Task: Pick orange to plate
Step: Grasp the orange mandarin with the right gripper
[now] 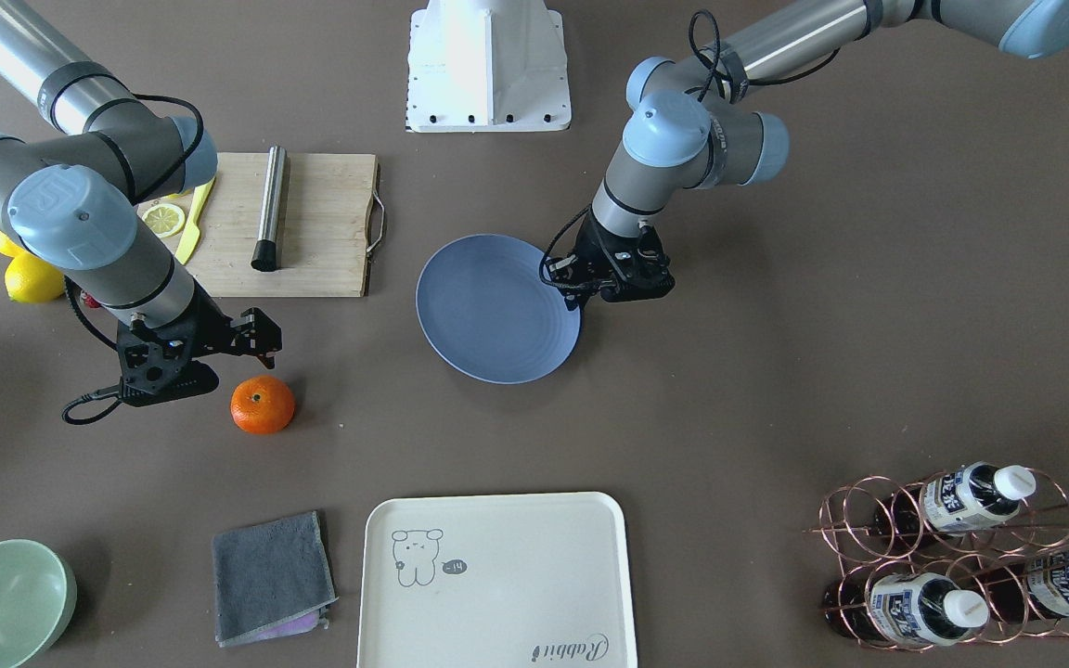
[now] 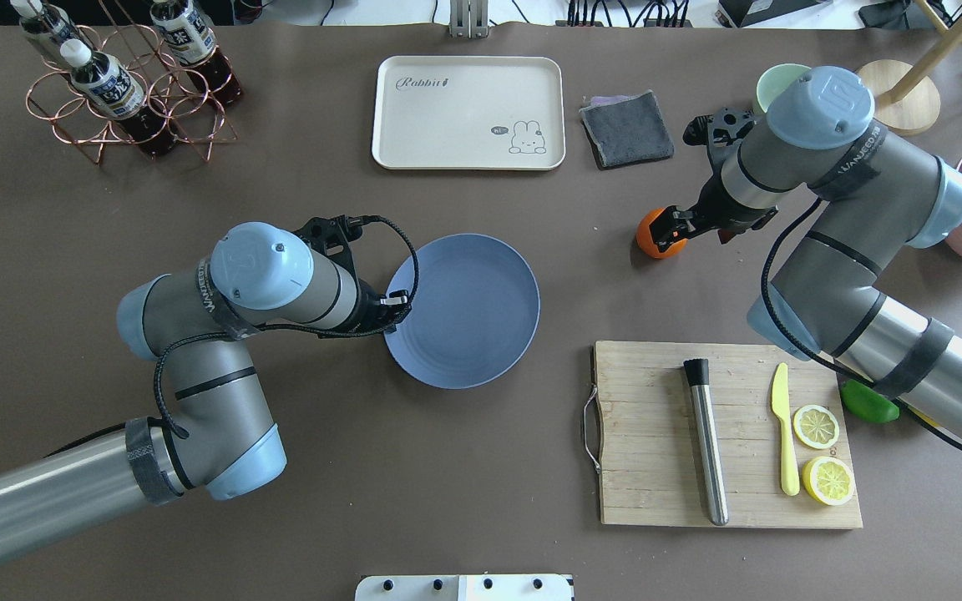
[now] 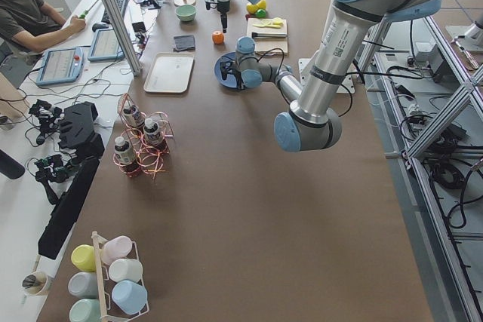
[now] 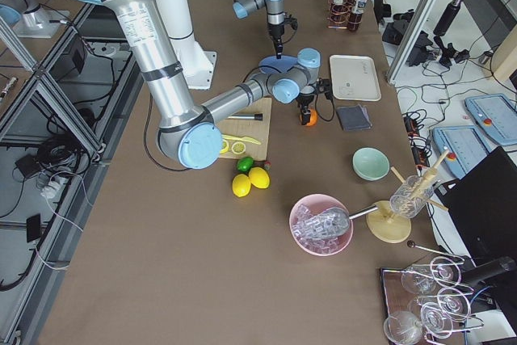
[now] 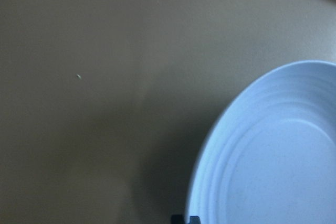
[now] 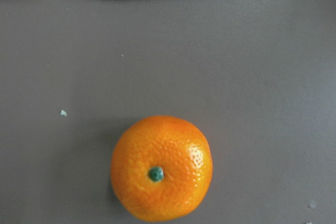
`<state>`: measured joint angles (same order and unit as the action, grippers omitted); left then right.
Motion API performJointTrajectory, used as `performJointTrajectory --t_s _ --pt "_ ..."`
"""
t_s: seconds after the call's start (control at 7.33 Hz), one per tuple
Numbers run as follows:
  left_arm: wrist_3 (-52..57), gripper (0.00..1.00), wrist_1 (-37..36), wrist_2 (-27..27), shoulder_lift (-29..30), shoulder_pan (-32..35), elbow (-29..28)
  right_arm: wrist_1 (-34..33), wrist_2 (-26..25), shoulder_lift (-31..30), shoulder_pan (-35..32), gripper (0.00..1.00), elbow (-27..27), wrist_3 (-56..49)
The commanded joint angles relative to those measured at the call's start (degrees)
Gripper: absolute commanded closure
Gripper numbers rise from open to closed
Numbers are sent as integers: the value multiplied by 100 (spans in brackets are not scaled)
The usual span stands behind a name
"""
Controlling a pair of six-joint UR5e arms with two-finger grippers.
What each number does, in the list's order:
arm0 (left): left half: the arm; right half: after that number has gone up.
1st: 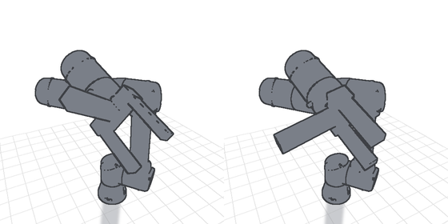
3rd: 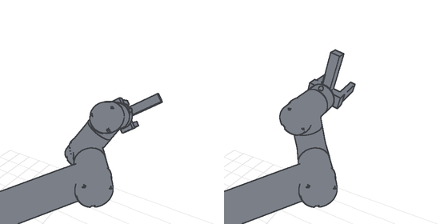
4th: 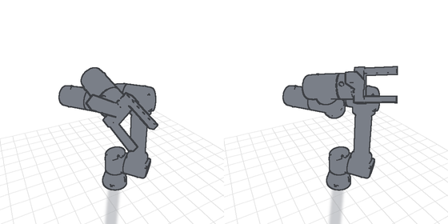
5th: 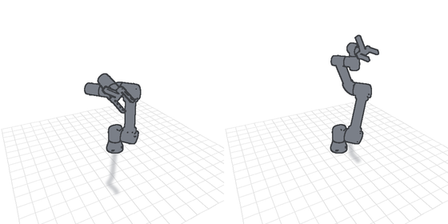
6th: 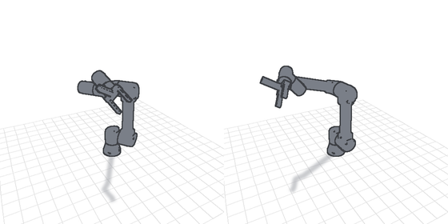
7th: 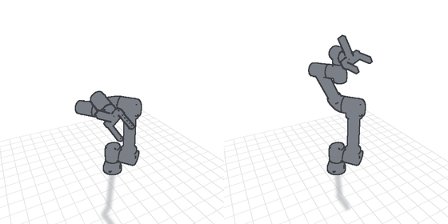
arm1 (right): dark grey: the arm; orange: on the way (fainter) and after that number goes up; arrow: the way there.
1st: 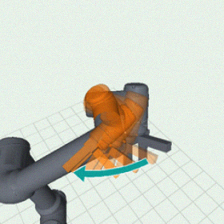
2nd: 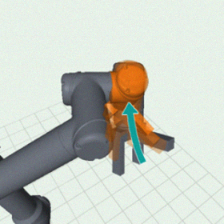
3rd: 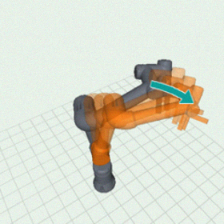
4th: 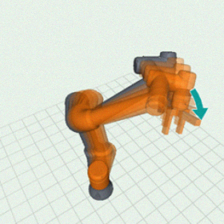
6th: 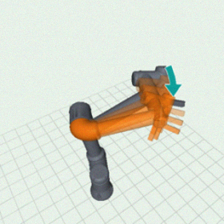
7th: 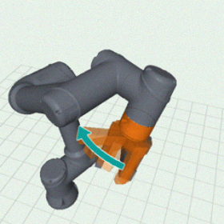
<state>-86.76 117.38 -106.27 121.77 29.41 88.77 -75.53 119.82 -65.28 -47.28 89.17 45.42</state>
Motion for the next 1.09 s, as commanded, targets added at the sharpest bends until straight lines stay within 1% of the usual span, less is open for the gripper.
performJointTrajectory --t_s 0.0,0.14,0.27,0.55,0.68,0.82,0.95 --pt "2 35 22 97 13 -5 -18 3 -47 296 17 1 -321 98" --pt "10 28 22 98 22 -5 -18 3 -73 392 17 2 -435 116" --pt "2 28 22 98 39 -5 -9 3 -90 558 17 2 -627 116" --pt "2 25 22 98 48 -5 35 222 -178 587 26 2 -874 116" --pt "-7 25 22 98 48 -5 43 275 -170 587 26 7 -927 116" --pt "-7 25 22 98 48 -5 44 276 -170 595 26 50 -937 134" --pt "-7 25 22 98 48 -5 52 267 -152 595 26 100 -937 134"
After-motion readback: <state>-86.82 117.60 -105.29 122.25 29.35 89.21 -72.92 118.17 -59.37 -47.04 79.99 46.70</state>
